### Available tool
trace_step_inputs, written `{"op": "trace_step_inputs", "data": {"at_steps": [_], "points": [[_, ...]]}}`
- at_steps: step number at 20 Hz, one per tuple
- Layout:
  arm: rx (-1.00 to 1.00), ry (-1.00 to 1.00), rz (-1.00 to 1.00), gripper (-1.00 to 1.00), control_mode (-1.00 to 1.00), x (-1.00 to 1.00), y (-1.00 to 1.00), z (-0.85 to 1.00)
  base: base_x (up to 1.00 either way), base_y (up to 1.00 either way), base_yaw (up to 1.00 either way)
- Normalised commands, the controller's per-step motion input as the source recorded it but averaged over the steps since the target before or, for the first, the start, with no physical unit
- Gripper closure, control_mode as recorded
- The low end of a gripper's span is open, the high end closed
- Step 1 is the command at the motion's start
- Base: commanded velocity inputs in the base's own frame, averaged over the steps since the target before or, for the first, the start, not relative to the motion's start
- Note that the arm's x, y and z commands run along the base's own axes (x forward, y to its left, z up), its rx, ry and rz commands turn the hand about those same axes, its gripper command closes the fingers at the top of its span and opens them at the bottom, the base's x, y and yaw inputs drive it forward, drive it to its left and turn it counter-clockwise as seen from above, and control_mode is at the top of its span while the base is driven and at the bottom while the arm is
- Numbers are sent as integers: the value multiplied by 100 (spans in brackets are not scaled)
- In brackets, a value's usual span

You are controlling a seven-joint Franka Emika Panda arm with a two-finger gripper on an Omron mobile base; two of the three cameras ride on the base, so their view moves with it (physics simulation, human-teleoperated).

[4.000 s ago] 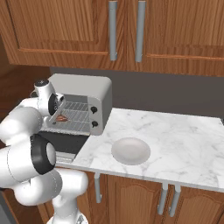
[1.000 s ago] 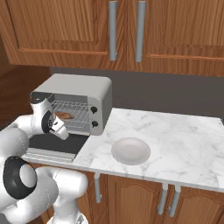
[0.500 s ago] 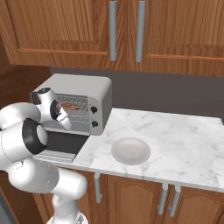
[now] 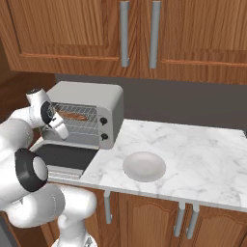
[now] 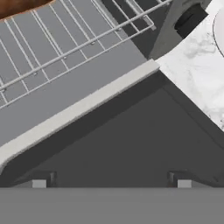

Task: Pull the toaster oven rack outwards. Pick up the baguette from the plate and place it on the toaster oven rack. Close the toaster oven door fully and set the temperature to the lowest setting.

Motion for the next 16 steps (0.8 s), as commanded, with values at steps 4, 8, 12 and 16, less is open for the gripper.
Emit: {"op": "trace_step_inputs", "data": {"at_steps": [4, 8, 12, 16], "points": [[0, 0, 31, -100, -100, -100, 0, 65, 0, 0, 0], [-3, 4, 38, -100, -100, -91, 0, 37, 0, 0, 0], [-12, 3, 47, -100, -100, -85, 13, 6, 0, 0, 0], [-20, 1, 53, -100, -100, -80, 31, 0, 0, 0, 0]]}}
